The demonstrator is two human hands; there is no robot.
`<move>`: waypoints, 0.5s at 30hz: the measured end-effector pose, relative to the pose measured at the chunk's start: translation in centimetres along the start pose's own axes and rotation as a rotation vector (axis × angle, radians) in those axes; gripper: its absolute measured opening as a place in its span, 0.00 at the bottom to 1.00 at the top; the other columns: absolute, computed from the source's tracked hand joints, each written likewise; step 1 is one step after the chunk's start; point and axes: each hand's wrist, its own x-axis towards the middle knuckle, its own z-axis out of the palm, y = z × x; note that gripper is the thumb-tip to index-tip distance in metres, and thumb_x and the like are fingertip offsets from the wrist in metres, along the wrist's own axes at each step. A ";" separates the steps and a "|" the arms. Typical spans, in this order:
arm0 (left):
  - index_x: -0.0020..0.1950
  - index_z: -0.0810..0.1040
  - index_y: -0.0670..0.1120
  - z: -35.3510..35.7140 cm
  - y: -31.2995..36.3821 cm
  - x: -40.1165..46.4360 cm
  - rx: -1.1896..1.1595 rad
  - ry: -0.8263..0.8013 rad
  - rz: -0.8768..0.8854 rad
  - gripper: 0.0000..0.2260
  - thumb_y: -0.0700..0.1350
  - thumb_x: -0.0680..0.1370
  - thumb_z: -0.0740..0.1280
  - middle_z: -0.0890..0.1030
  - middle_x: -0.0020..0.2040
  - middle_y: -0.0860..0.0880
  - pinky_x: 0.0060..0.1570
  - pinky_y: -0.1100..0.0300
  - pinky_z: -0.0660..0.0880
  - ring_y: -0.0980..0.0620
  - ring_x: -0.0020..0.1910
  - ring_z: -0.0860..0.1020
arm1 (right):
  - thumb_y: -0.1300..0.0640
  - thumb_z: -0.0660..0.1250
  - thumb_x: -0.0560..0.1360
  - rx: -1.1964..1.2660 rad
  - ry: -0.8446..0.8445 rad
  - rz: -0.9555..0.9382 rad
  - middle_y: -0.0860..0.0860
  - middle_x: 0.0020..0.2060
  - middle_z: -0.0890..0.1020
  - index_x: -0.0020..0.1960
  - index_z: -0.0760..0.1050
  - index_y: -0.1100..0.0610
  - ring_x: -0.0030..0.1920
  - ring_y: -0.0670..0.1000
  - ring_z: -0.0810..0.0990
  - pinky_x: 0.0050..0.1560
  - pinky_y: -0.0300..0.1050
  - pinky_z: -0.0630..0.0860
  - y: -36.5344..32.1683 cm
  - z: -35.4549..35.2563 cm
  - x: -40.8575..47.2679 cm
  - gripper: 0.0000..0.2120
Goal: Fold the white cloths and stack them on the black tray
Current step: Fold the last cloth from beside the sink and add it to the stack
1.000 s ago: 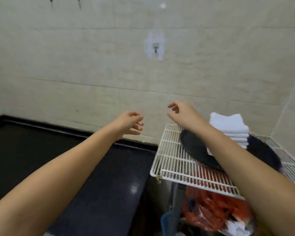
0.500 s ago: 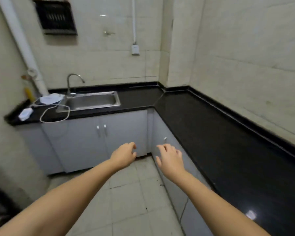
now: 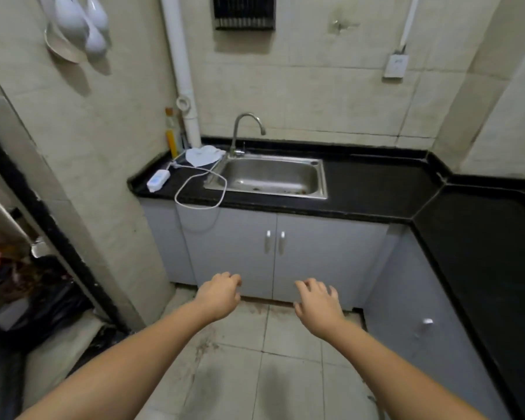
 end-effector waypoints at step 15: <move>0.65 0.70 0.45 -7.8 -16.8 23.5 -0.168 0.077 -0.208 0.16 0.44 0.78 0.58 0.74 0.61 0.44 0.58 0.52 0.72 0.44 0.61 0.73 | 0.52 0.56 0.79 -0.023 -0.063 -0.262 0.55 0.67 0.67 0.72 0.62 0.53 0.68 0.58 0.65 0.71 0.57 0.58 -9.9 -4.5 34.4 0.22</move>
